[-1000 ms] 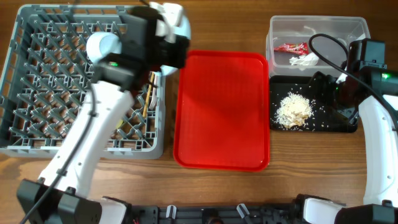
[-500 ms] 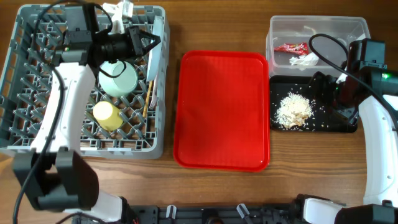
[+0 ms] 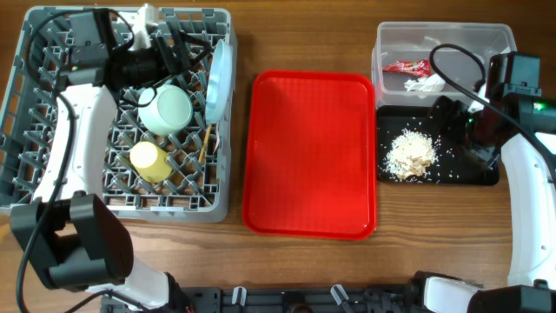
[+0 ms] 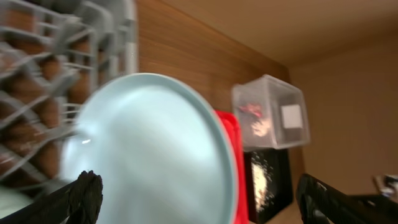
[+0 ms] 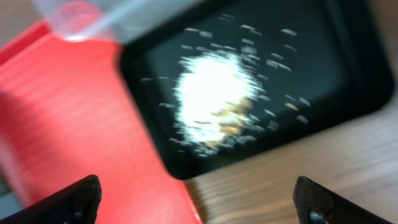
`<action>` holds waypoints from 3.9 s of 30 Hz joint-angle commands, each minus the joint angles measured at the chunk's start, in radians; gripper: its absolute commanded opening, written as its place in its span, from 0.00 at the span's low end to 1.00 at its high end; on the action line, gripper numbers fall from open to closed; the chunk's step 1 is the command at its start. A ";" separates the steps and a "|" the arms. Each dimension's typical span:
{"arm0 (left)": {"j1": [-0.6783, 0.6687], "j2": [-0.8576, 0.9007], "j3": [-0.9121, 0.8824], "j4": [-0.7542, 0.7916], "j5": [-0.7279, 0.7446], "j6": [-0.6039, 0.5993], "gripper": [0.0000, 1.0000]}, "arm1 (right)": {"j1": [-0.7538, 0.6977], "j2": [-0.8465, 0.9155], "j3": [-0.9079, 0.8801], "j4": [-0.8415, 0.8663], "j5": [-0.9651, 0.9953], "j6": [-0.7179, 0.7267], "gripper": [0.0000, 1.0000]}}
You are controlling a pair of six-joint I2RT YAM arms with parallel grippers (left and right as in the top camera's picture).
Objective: Sort waste into correct bins and load items into the dishwasher rack
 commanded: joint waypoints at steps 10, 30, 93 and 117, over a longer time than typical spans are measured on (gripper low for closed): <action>-0.097 -0.124 0.000 -0.440 -0.731 -0.060 1.00 | 0.205 0.019 0.014 0.246 -0.111 -0.157 1.00; -0.101 -0.830 -0.457 -0.392 -0.714 0.024 1.00 | 0.209 -0.573 -0.319 0.271 0.037 -0.114 1.00; -0.101 -1.221 -0.569 -0.464 -0.714 0.022 1.00 | 0.259 -1.402 -1.340 1.176 0.075 -0.263 1.00; -0.101 -1.290 -0.593 -0.423 -0.768 0.030 1.00 | 0.259 -1.401 -1.340 1.176 0.075 -0.263 1.00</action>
